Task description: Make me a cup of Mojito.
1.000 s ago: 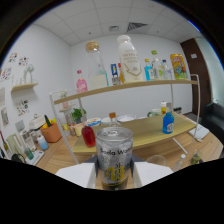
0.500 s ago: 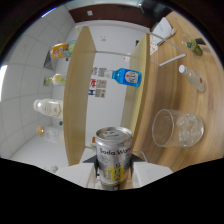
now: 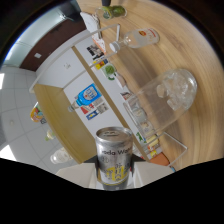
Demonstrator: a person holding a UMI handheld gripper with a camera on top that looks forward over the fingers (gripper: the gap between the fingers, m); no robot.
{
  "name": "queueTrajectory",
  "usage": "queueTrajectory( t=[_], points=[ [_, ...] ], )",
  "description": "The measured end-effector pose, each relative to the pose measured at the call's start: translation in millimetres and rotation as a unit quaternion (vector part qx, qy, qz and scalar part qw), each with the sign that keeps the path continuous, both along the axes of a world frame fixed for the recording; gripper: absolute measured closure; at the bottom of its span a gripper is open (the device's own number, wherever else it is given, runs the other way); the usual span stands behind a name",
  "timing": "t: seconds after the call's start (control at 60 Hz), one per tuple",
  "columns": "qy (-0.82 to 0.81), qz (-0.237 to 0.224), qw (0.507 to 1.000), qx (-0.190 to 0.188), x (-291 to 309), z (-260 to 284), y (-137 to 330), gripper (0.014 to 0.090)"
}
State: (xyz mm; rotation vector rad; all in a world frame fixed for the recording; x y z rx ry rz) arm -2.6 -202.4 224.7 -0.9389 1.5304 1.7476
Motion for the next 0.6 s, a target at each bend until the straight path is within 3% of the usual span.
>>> queueTrajectory(
  t=[0.1,0.2,0.333,0.433,0.6],
  points=[
    [-0.070,-0.001,0.997,-0.008,0.8,2.0,0.8,0.0546],
    [-0.252,-0.010,0.968,-0.003,1.7,19.4,-3.0,0.0544],
    [-0.560,-0.025,0.828,0.027,-8.9,48.7,-1.3,0.0539],
    [-0.672,-0.025,0.738,0.051,-24.1,59.3,0.9,0.0541],
    [-0.800,0.007,0.599,0.041,-54.7,8.0,11.9,0.0542]
  ],
)
